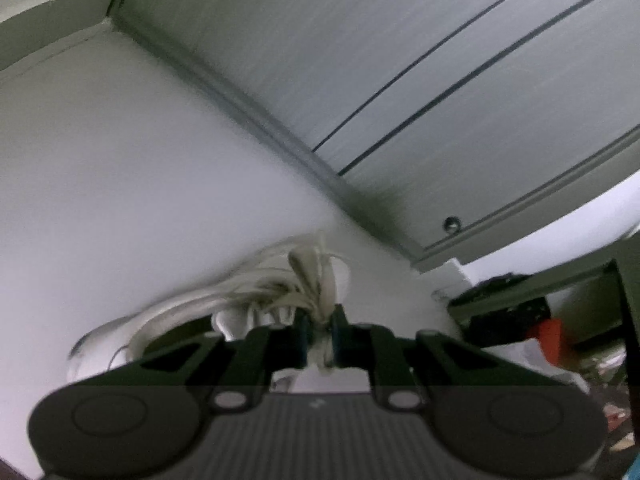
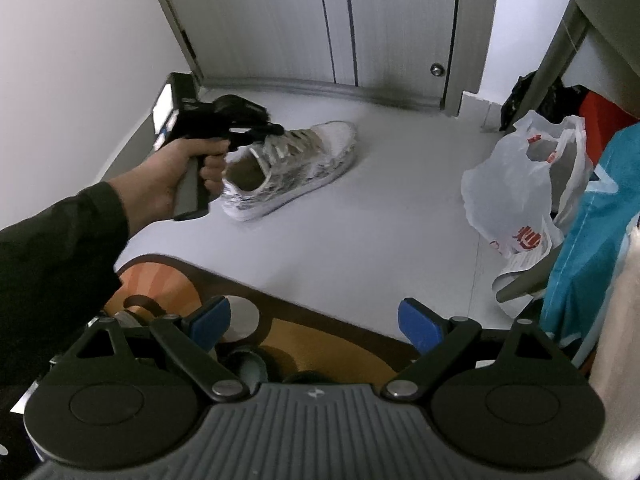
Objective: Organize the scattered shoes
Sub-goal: 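Lift the white-silver sneaker with the left tool and carry it over the mat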
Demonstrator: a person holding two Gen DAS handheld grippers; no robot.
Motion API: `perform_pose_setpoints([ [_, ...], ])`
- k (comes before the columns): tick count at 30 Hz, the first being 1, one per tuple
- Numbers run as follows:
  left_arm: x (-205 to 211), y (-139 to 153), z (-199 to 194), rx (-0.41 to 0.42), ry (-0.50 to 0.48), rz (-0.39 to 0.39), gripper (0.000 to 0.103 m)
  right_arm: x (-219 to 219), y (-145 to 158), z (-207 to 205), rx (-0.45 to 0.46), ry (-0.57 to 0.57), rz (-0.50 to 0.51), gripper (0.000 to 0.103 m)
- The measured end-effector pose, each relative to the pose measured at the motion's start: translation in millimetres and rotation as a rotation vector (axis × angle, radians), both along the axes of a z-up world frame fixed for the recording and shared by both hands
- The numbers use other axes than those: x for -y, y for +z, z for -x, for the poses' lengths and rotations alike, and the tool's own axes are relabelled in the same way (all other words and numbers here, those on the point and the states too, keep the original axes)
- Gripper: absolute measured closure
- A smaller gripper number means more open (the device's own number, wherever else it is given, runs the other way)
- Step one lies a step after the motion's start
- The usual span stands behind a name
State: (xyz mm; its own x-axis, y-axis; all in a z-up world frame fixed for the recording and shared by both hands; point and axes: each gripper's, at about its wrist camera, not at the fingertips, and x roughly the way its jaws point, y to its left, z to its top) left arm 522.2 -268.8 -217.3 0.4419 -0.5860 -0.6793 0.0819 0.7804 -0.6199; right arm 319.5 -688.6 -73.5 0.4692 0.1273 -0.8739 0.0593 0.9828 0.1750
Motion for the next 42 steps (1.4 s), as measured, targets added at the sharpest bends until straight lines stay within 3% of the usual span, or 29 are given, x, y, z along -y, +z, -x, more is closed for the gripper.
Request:
perform_pose_setpoints([
  [6, -28.3, 30.6, 21.1, 0.033, -0.041, -0.004, 0.093, -1.7, -1.7, -2.1, 0.009, 0.007, 0.028, 0.009],
  [10, -57.3, 52.3, 42.0, 0.048, -0.059, -0.007, 0.093, -14.8, 2.0, 1.8, 0.064, 0.068, 0.058, 0.009],
  [22, -128.1, 126.7, 113.2, 0.076, -0.135, -0.117, 0.093, -72.8, -5.1, 16.4, 0.124, 0.213, 0.1, 0.009],
  [28, -161.1, 163.3, 148.8, 0.085, -0.202, -0.191, 0.093, -105.2, -6.5, 18.8, 0.16, 0.257, 0.044, 0.009],
  [34, -192.6, 176.3, 181.2, 0.071, -0.211, -0.224, 0.093, -131.6, -23.0, 16.2, 0.2, 0.361, 0.016, 0.009],
  [42, -212.9, 195.0, 217.2, 0.098, -0.304, -0.286, 0.093, -155.5, -27.5, 15.6, 0.241, 0.383, -0.023, 0.009],
])
